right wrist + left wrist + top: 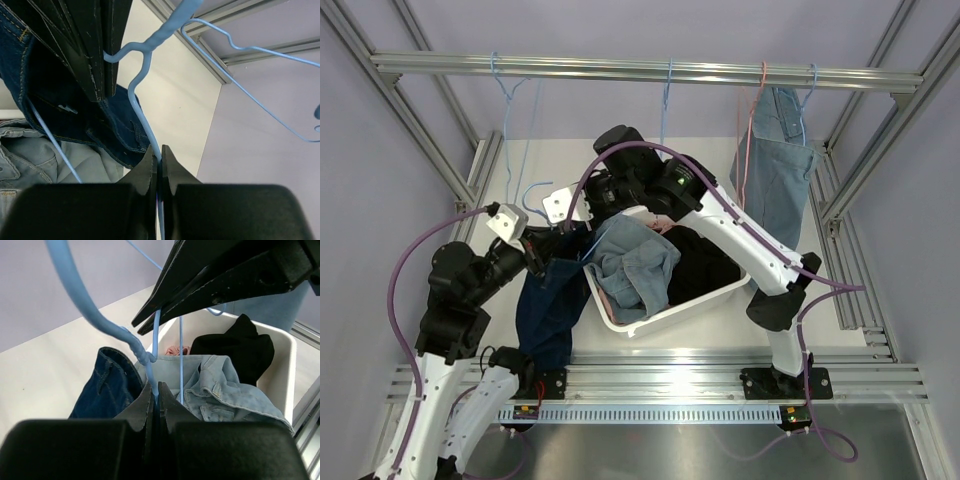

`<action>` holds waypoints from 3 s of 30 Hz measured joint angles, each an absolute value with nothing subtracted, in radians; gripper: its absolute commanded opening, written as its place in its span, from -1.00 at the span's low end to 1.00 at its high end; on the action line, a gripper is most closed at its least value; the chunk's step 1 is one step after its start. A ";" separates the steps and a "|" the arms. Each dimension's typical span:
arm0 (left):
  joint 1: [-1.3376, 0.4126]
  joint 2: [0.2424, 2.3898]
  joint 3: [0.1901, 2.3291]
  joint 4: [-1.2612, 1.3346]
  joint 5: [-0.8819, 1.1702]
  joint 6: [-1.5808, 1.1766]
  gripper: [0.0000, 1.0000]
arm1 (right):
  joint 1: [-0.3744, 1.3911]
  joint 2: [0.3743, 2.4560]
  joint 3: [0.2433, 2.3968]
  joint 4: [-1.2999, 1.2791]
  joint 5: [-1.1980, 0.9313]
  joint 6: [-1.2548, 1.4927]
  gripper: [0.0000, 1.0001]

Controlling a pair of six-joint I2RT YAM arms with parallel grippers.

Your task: Remove the skirt from the hanger

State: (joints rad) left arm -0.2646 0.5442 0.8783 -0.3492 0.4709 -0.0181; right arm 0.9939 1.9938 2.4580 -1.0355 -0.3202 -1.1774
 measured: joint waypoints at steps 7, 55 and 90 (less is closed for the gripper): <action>-0.266 0.474 0.825 -0.349 0.408 -0.031 -0.16 | 0.978 1.992 2.447 -1.008 -0.289 -1.176 -1.00; -0.268 0.680 0.995 -0.489 0.505 0.032 -1.00 | 0.853 1.871 2.320 -0.968 -0.460 -1.104 -0.92; -0.268 0.750 1.079 -0.484 0.140 -0.133 -1.00 | 0.580 1.243 1.711 -0.622 -0.586 -0.436 0.99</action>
State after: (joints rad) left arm -0.2676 0.7502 1.0786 -0.4843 0.1398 -0.1329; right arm 0.5797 1.2427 1.7115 -0.6220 -0.5861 -0.4362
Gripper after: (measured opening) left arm 0.019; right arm 0.992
